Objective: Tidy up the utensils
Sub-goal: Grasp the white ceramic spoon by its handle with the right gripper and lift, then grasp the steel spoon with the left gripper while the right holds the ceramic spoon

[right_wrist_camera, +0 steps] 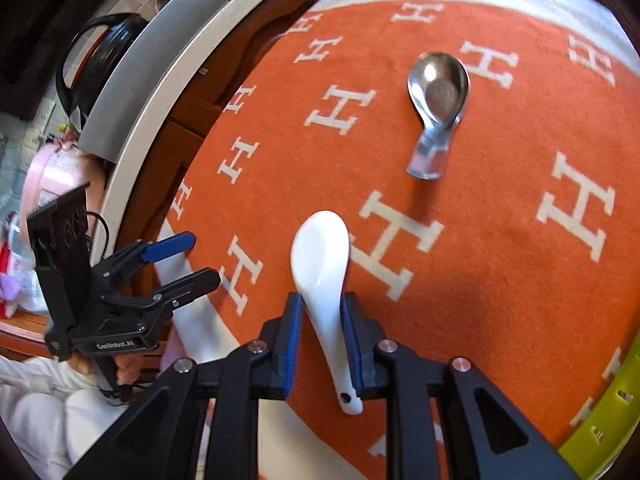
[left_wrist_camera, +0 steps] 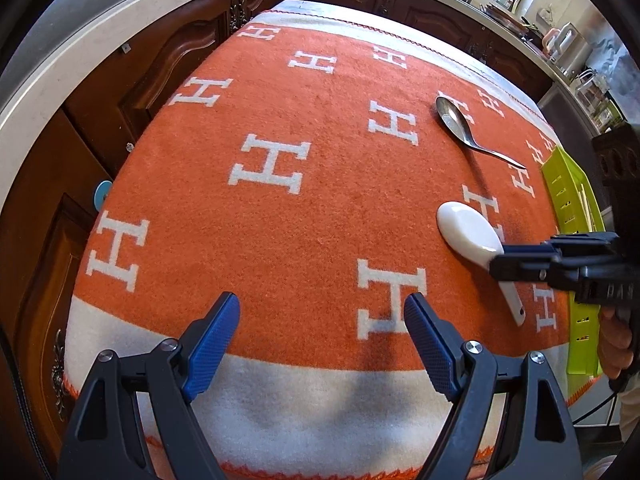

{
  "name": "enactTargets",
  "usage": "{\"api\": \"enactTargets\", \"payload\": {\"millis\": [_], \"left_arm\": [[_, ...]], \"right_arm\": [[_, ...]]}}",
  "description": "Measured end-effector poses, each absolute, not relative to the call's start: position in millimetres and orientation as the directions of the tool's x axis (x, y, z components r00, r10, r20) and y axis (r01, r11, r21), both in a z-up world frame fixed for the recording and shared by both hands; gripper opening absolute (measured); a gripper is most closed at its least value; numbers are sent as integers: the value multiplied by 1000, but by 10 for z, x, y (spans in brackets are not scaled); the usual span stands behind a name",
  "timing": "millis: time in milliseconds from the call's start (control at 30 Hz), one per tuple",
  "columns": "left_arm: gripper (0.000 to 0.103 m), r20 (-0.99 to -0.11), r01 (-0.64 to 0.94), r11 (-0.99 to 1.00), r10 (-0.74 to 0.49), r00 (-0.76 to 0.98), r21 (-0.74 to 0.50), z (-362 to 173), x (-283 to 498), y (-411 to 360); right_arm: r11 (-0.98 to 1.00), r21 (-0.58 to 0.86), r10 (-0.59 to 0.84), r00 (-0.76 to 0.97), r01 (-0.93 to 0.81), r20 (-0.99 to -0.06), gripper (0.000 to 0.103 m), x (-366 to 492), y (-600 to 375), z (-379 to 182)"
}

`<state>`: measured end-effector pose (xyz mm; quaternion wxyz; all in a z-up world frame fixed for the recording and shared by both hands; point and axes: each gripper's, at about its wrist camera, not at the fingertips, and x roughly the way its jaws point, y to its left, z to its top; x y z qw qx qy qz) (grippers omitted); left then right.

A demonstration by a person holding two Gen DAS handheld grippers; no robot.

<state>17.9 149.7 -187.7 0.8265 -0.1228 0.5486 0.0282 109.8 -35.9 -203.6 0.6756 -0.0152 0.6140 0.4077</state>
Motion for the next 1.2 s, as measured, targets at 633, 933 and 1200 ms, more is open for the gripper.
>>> {"api": "enactTargets", "payload": {"millis": [633,933,1200], "left_arm": [[86,-915,-168,974,-71,397,-149,-1860,242,1410],[86,-883,-94,971,-156,443,-219,-1504,623,1250],[86,-861,-45,968,-197,470,-246,-1479,1354,1027]], "right_arm": [[654,340,492,38,-676,-870,8,665,-3,-1955],[773,334,509,212,-540,-834,8,603,-592,-1531],[851,305,466,347,-428,-814,8,781,-1086,-1305]]}}
